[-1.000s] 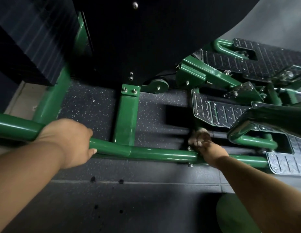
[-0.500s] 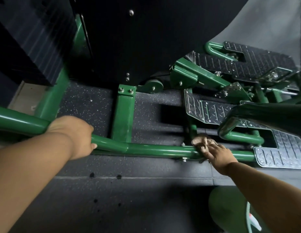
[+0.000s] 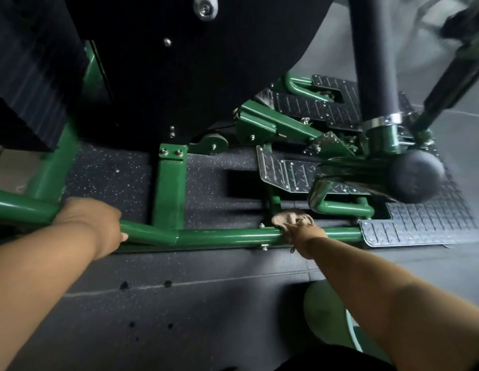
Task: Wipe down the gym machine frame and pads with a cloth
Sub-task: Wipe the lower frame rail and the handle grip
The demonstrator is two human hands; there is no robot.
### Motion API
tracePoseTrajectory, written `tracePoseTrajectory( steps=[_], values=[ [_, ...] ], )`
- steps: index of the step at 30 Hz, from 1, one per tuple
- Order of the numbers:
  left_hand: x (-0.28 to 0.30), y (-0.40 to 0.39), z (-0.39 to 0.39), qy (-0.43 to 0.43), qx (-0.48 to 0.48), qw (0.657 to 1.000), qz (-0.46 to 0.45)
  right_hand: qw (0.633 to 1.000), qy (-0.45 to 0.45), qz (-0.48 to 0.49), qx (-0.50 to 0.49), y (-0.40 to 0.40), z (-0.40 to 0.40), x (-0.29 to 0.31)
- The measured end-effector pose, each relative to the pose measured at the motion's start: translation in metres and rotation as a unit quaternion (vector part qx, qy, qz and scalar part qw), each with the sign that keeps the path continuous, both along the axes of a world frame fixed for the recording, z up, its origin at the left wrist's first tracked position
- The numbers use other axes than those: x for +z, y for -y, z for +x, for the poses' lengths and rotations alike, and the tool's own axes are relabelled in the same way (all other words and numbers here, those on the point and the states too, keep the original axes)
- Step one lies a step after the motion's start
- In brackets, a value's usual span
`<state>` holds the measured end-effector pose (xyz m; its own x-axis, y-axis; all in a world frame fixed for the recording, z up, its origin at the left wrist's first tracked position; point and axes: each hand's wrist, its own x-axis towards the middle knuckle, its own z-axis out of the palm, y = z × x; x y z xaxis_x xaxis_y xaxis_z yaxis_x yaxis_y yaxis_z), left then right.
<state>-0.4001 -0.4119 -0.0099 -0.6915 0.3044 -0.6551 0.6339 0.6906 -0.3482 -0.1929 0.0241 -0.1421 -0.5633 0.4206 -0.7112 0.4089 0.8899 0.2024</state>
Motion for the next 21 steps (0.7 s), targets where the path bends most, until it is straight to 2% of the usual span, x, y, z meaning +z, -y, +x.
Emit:
tracePoseTrajectory(
  steps=[5,8,11,14,16,18,21],
  values=[
    [-0.004,0.001,-0.001,-0.020,-0.002,1.000,0.000,1.000,-0.009,-0.011,0.000,0.000,0.005,-0.009],
    [-0.003,-0.004,0.000,-0.014,0.030,0.999,-0.014,0.998,-0.060,-0.009,-0.009,0.000,0.016,-0.012],
    [-0.005,-0.012,-0.001,-0.001,0.070,0.996,-0.051,0.997,-0.073,-0.026,-0.018,-0.009,0.025,-0.022],
    [0.001,-0.034,0.009,-0.006,0.041,0.997,-0.070,0.998,-0.065,-0.021,-0.010,-0.003,0.023,-0.020],
    [0.014,-0.065,0.025,-0.011,-0.007,1.000,-0.020,0.998,-0.058,-0.022,0.002,0.000,0.020,-0.017],
    [0.030,-0.098,0.042,-0.018,-0.043,0.996,0.082,0.998,-0.059,-0.025,-0.008,-0.002,0.020,-0.022],
    [0.066,-0.146,0.067,0.028,-0.016,0.968,0.249,0.996,-0.075,-0.037,-0.026,-0.004,0.026,-0.029]
  ],
)
